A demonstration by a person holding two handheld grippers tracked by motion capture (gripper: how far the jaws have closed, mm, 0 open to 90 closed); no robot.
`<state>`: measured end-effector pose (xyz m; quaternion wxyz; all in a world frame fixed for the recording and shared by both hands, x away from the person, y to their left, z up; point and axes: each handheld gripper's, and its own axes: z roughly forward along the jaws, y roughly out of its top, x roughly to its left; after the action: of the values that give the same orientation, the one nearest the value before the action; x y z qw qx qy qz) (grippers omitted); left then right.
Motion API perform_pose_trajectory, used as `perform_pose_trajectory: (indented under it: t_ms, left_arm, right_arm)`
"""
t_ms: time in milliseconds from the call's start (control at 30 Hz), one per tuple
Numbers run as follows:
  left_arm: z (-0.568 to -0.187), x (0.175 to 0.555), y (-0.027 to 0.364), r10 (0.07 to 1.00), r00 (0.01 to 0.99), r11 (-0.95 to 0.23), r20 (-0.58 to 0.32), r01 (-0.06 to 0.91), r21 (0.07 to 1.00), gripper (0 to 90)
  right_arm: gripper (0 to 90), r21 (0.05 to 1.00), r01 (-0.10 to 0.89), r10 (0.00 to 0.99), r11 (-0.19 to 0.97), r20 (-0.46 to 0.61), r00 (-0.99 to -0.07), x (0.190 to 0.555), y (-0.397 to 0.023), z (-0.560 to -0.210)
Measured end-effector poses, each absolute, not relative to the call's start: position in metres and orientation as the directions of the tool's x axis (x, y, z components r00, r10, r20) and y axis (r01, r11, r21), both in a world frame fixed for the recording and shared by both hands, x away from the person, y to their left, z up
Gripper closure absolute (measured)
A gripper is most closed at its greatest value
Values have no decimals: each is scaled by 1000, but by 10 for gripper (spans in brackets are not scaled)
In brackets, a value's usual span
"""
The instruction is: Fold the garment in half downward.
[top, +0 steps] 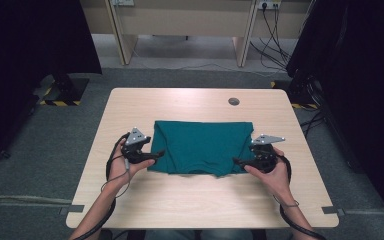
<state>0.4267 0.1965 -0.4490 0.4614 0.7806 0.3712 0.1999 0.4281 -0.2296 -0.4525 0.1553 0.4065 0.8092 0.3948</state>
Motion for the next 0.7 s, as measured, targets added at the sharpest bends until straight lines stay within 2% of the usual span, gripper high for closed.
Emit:
perform_pose_trajectory:
  t_ms: [700]
  left_arm:
    - [-452, 427, 193, 760, 649, -312, -25, 399, 862, 221]
  right_arm:
    - [135, 766, 534, 782, 359, 65, -619, 426, -230, -450]
